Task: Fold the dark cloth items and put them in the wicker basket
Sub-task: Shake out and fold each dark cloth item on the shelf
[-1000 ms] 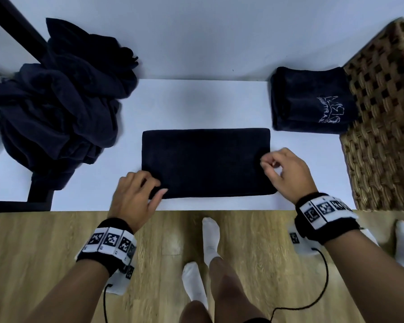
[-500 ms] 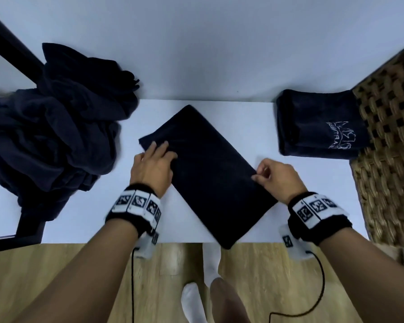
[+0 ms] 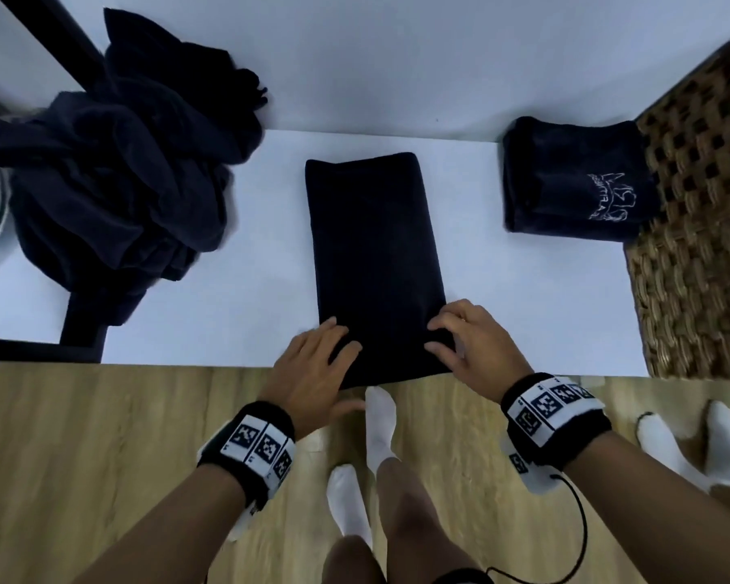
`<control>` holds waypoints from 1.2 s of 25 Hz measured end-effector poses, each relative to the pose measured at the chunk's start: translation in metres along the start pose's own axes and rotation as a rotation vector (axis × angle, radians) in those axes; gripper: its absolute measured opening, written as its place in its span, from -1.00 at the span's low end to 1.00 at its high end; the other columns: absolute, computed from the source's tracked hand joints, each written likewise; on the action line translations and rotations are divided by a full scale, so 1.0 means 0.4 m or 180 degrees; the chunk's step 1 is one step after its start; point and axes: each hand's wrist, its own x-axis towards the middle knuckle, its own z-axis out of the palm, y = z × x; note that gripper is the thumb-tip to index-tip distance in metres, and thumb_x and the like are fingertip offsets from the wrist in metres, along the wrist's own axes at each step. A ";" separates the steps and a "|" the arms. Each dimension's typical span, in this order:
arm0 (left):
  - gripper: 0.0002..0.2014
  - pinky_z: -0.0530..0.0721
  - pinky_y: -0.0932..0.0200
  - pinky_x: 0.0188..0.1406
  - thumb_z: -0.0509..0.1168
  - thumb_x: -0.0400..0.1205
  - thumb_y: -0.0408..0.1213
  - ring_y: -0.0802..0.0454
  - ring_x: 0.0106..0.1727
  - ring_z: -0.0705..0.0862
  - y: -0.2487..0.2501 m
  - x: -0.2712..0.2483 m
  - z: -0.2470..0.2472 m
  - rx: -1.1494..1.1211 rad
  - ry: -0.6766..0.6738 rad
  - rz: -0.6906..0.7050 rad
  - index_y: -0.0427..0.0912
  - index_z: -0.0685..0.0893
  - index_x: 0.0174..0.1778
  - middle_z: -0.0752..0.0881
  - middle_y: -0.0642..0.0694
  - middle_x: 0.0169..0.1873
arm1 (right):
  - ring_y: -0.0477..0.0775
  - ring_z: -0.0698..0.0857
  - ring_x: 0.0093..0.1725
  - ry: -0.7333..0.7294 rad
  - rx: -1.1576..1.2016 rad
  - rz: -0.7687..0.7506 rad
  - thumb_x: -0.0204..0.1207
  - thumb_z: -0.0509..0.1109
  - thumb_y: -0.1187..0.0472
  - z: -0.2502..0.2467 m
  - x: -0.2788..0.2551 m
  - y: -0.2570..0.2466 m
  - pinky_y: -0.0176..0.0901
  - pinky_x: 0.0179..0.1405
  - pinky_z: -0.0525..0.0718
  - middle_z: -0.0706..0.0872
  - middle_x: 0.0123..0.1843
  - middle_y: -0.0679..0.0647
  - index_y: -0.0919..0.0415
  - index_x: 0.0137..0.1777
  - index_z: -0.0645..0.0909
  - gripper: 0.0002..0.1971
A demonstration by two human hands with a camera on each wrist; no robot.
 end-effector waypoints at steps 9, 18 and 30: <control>-0.57 0.58 -0.10 0.17 0.57 0.24 -0.27 -0.26 0.18 0.72 0.024 -0.003 -0.008 0.0157 0.0101 -0.0032 -0.19 0.69 0.03 0.75 -0.24 0.06 | 0.25 0.69 0.05 -0.0164 -0.1575 -0.0369 0.10 0.68 0.12 0.034 -0.049 -0.004 0.06 -0.09 0.67 0.67 0.19 0.13 0.10 0.22 0.59 -0.37; -0.92 0.67 0.06 -0.07 0.36 0.49 -0.20 0.04 -0.17 0.69 -0.090 0.198 -0.244 -0.3493 0.1446 -0.2001 -0.07 0.68 -0.14 0.75 -0.02 -0.24 | -0.04 0.45 -0.32 0.0500 0.1744 0.0696 0.38 0.39 0.19 -0.168 0.186 -0.073 -0.12 -0.25 0.46 0.48 -0.35 0.05 0.16 -0.30 0.45 -0.84; -0.52 0.69 -0.09 -0.06 0.31 0.54 0.17 -0.09 -0.26 0.61 -0.280 0.473 -0.167 -0.3596 0.0704 -0.3285 -0.23 0.66 -0.36 0.65 -0.13 -0.40 | 0.10 0.63 -0.32 0.0637 0.1817 0.1803 0.41 0.47 -0.11 -0.086 0.472 0.058 0.14 -0.14 0.71 0.67 -0.37 0.05 0.12 -0.34 0.56 -0.67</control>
